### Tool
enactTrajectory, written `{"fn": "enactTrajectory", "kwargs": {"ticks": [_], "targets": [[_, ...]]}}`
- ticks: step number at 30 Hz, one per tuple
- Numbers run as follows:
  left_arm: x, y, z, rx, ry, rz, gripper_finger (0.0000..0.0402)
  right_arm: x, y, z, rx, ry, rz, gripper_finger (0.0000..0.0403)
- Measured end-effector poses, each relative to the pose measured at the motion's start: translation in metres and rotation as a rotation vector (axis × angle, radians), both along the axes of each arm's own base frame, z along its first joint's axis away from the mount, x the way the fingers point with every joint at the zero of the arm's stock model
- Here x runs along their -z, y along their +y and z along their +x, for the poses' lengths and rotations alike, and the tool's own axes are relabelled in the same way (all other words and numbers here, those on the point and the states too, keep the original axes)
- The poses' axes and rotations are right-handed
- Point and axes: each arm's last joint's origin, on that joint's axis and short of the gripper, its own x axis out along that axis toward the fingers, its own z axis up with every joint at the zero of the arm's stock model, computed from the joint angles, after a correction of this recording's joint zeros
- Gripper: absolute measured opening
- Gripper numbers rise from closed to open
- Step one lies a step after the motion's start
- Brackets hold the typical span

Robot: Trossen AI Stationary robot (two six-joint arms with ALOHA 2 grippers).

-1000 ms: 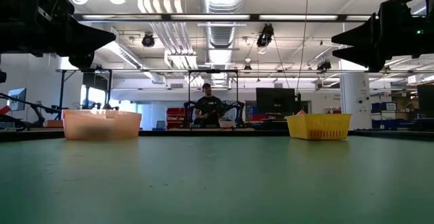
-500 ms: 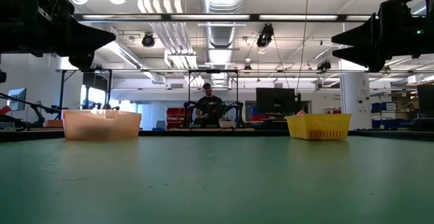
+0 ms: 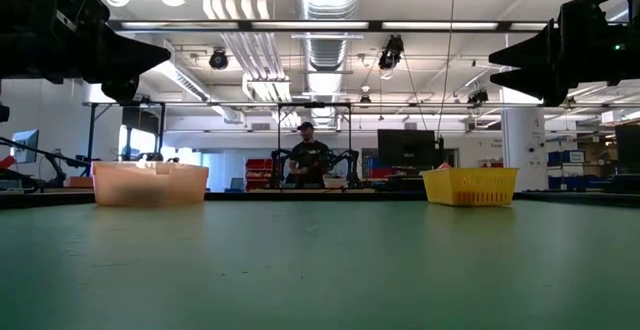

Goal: Sort & place blocks by color
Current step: Return to Home Position

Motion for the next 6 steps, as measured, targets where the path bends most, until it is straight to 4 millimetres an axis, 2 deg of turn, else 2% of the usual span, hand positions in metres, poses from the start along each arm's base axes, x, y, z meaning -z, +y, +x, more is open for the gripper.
{"fn": "enactTrajectory", "kwargs": {"ticks": [6], "targets": [[0.0, 0.0, 0.0, 0.0, 0.0, 0.0, 0.0, 0.0, 0.0, 0.0, 0.0, 0.0, 0.0, 0.03]]}}
